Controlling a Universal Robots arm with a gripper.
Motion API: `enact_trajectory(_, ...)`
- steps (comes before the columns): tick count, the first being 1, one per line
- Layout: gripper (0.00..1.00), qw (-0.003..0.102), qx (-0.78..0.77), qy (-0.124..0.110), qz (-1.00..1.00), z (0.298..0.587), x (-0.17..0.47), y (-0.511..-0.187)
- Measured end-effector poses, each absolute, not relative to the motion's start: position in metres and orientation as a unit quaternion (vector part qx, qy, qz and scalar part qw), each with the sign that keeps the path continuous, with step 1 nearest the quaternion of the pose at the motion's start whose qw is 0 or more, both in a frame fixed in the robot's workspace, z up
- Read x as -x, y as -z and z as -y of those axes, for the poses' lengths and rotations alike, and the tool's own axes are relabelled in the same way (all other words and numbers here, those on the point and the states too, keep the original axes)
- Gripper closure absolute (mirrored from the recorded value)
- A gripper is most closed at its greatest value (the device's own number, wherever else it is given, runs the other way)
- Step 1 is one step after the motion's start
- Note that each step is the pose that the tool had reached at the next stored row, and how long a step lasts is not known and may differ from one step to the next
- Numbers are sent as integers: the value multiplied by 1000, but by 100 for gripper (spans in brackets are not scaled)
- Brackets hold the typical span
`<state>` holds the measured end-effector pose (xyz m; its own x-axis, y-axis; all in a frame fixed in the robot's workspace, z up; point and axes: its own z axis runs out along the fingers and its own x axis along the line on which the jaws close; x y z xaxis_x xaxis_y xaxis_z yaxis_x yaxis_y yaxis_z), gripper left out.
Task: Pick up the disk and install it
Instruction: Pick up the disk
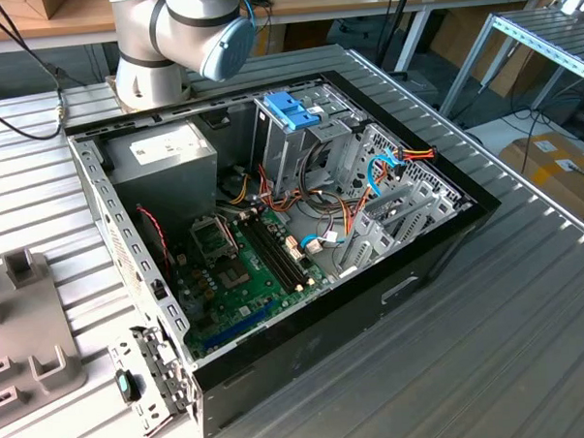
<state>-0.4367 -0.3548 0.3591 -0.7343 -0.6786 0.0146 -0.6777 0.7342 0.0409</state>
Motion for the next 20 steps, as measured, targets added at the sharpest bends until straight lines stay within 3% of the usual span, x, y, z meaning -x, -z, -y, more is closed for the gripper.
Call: enact_trajectory(20, 89, 15, -410, 16, 912, 355, 437, -359)
